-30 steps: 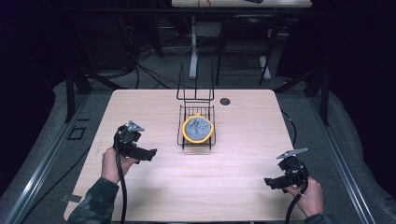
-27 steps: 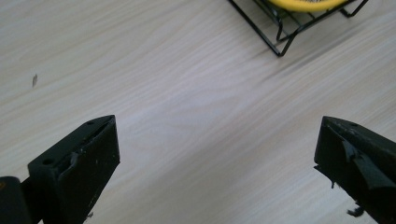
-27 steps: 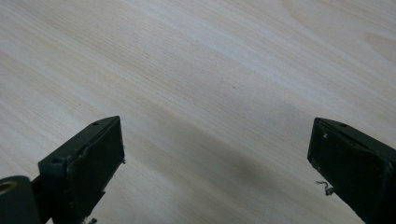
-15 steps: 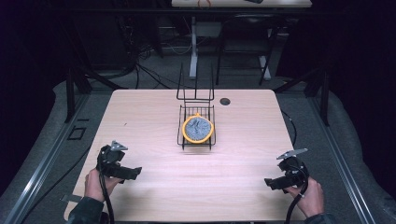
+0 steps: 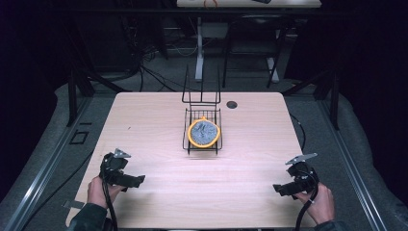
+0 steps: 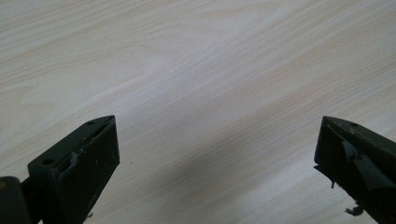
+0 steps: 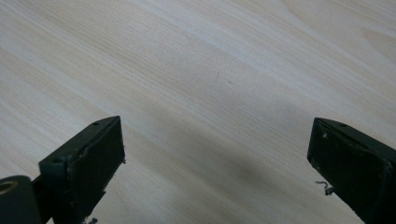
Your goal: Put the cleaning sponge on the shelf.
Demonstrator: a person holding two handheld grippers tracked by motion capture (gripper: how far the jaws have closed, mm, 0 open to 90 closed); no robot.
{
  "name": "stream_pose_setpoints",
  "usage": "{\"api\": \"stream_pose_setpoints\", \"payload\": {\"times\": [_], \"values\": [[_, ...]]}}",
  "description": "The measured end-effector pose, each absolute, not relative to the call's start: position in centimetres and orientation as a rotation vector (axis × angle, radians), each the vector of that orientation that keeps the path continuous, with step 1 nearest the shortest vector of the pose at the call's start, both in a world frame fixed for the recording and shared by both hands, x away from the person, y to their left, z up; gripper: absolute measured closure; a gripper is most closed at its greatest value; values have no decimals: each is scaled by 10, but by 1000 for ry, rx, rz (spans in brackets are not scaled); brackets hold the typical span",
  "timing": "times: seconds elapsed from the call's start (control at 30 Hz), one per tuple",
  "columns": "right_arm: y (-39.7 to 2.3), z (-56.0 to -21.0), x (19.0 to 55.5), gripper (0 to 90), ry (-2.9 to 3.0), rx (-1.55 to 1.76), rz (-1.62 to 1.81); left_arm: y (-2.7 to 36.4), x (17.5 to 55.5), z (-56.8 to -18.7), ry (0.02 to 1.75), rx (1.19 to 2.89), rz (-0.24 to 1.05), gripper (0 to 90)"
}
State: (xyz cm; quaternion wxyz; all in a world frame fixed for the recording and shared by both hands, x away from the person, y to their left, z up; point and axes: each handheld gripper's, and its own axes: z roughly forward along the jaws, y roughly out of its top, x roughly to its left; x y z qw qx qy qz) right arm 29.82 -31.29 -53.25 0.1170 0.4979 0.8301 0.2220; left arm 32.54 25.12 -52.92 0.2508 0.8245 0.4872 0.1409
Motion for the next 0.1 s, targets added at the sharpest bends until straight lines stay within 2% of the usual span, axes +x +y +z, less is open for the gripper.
{"api": "stream_pose_setpoints", "payload": {"times": [0.1], "values": [[-313, -533, 299, 35, 2433, 1454, 647, 251, 326, -530, 1326, 2240, 377, 2]]}}
